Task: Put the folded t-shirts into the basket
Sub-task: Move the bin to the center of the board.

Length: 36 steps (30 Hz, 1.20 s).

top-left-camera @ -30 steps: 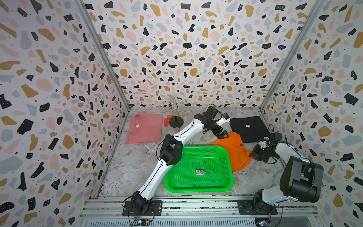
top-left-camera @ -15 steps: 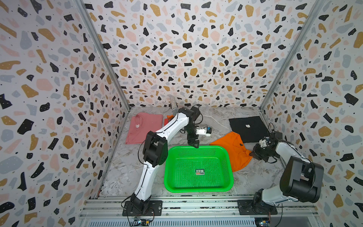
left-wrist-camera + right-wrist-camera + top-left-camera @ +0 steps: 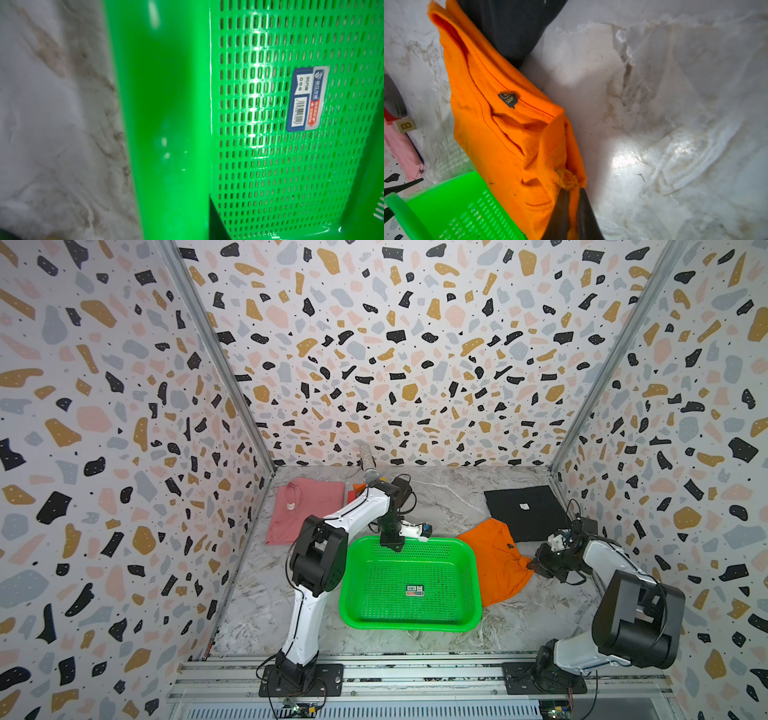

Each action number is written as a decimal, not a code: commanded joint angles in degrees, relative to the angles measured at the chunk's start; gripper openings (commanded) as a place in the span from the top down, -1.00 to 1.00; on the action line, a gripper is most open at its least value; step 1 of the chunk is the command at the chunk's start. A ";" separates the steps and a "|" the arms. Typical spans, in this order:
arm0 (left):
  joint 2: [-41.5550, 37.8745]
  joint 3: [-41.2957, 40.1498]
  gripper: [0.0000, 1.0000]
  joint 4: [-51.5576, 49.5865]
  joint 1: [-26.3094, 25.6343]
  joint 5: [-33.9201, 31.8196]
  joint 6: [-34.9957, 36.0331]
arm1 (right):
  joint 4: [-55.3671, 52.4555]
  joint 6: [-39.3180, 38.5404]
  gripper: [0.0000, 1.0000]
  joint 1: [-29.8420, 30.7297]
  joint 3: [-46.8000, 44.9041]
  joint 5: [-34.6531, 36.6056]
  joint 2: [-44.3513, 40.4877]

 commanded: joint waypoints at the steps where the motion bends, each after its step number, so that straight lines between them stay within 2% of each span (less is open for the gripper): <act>1: -4.89 -4.40 0.56 1.77 2.86 -2.61 4.80 | -0.86 -0.70 1.00 -0.05 1.88 -1.51 -1.55; 5: -5.79 -6.24 0.63 2.21 8.33 -3.12 5.84 | -1.23 -1.13 1.00 -0.05 2.14 -2.50 -0.98; 9: -6.33 -9.25 0.60 5.16 13.67 -4.10 8.52 | -1.41 -1.57 1.00 0.40 2.12 -3.21 -0.92; 13: -5.01 -10.14 0.56 7.90 16.78 -4.78 9.05 | -2.08 -1.98 1.00 1.74 2.17 -2.82 -1.34; 17: -4.94 -9.91 0.15 9.73 17.63 -6.04 7.70 | -2.75 -1.50 1.00 3.36 0.57 -3.38 -2.58; 18: -5.22 -9.51 -0.06 9.52 17.70 -6.00 7.55 | -2.88 -1.15 1.00 3.85 -0.17 -3.70 -3.32; 20: -5.80 -7.05 -0.62 5.18 17.80 -4.36 7.60 | -3.08 0.21 1.00 4.52 -2.40 -4.29 -5.37; 21: -6.57 -5.43 -0.80 2.36 17.81 -2.27 7.11 | -3.08 0.98 1.00 4.60 -3.82 -4.59 -6.90; 23: -8.93 -2.55 -0.98 -2.59 17.66 4.47 6.39 | -3.41 2.84 1.00 4.69 -6.82 -3.52 -10.35; 25: -11.37 -1.06 -1.00 -5.65 15.84 9.55 6.17 | -3.21 4.53 1.00 4.68 -10.29 -2.58 -14.16; 29: -11.56 3.90 -1.00 -9.56 8.03 10.68 3.72 | -4.64 6.31 1.00 4.61 -13.74 1.25 -18.46; 33: -6.73 12.55 -1.00 -8.09 -0.64 14.33 -3.70 | -5.67 9.93 1.00 4.53 -12.70 7.20 -19.11; 36: -0.78 21.37 -1.00 -4.37 -6.95 17.33 -11.84 | -4.69 12.05 1.00 4.51 -11.85 8.36 -18.95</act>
